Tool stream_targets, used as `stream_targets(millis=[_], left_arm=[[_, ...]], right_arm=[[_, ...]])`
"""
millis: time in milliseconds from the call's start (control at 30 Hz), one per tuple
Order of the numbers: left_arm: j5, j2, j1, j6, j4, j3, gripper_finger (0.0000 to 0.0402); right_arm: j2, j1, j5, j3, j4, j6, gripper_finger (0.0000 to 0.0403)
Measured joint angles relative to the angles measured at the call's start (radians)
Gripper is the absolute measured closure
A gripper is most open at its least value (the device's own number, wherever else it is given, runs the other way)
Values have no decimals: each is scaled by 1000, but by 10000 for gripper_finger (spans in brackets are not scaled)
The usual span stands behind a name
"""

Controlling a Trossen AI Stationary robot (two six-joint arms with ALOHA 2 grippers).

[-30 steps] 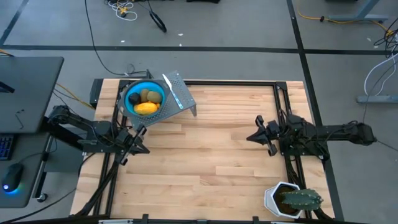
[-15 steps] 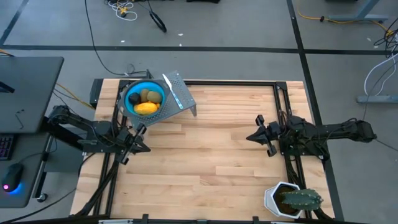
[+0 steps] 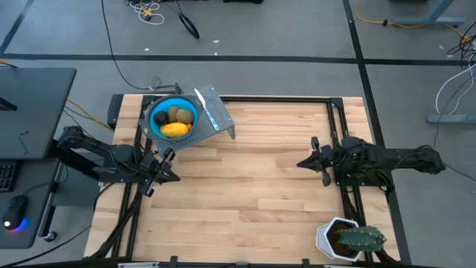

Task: Pick & Place Fruit
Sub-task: Return to Home Position

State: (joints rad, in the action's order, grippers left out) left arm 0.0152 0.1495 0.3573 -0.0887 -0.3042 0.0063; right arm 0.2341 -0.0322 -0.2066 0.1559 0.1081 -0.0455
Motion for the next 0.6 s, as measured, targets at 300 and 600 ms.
stream_targets(millis=[300, 600], left_arm=[[0, 0, 0, -10, 0, 0, 386], [0, 0, 0, -5, 0, 0, 386]], right_arm=[[2, 2, 38, -145, -202, -72, 402], [5, 37, 57, -146, -153, -75, 402]])
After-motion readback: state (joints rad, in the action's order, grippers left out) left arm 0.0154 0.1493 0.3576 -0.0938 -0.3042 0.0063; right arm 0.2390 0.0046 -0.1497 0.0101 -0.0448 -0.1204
